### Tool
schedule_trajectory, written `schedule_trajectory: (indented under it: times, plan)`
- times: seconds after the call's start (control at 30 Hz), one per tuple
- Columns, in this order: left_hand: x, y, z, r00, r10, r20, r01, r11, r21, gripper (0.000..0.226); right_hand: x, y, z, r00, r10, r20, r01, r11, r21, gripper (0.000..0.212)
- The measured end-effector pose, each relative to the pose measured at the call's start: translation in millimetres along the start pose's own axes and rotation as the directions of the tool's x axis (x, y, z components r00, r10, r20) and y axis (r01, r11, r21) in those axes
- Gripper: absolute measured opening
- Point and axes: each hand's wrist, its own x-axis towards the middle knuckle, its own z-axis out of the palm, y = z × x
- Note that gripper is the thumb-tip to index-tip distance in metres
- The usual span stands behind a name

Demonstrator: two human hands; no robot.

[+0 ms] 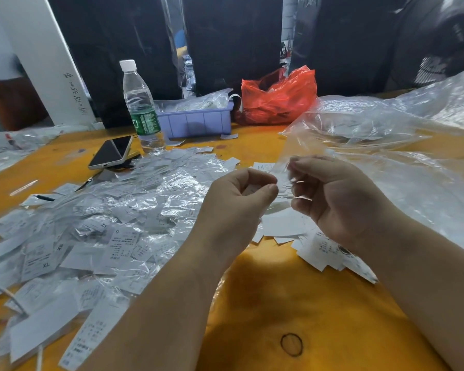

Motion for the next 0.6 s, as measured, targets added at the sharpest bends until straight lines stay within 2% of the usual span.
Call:
schedule_trajectory:
  times: [0.17,0.33,0.6]
  plan:
    - [0.9,1.5,-1.9,0.999,-0.047,0.016,0.047,0.999,-0.002,0.036,0.1,-7.2,-2.3,0.993,-0.085,-0.082,0.079,0.994,-0.073,0.01]
    - [-1.4,4.0,0.0,0.999,-0.031,0.042,0.029,0.999,0.044,0.018,0.8,-6.9,-3.6,0.988,-0.109,-0.11,0.091,0.983,-0.161,0.01]
    - [-1.4,5.9,0.2,0.996,-0.046,0.075,0.042,0.997,0.057,0.025,-0.3,-7.4,-2.5,0.992,-0.102,-0.074,0.091,0.986,-0.136,0.018]
